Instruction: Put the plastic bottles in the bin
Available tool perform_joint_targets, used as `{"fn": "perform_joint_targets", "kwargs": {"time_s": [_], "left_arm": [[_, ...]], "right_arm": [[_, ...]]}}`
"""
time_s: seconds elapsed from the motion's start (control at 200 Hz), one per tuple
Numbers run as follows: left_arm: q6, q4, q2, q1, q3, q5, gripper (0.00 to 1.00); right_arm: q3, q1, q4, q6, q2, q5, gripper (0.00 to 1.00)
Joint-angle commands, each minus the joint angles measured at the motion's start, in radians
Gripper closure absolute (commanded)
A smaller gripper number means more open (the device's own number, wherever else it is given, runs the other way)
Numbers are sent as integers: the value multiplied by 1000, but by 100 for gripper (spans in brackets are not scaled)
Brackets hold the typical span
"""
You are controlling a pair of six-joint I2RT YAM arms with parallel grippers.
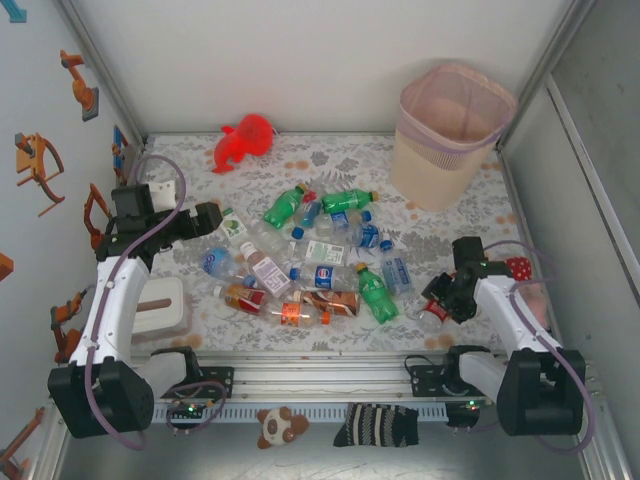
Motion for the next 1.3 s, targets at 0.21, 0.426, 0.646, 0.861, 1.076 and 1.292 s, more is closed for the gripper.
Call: {"fn": "perform_joint_targets", "kwargs": {"time_s": [0.21,0.426,0.646,0.861,1.076,1.292], "left_arm": [[18,-12,-19,6,-16,-2,3],[16,-9,-15,5,-15,2,3],[13,-6,-16,9,-18,6,3],[9,2,-14,10,-22,12,3],[7,3,-3,12,-24,10,3],[10,0,8,12,-23,-4,3]], "right_arm": [[127,9,-102,5,-68,62,43],[356,9,-166,-57,-61,123,43],[683,10,-178,-145,56,168,43],[1009,10,-123,-216,217,206,43],[1241,8,18,-254,381,238,43],[1451,6,145,-249,566,217,43]]}}
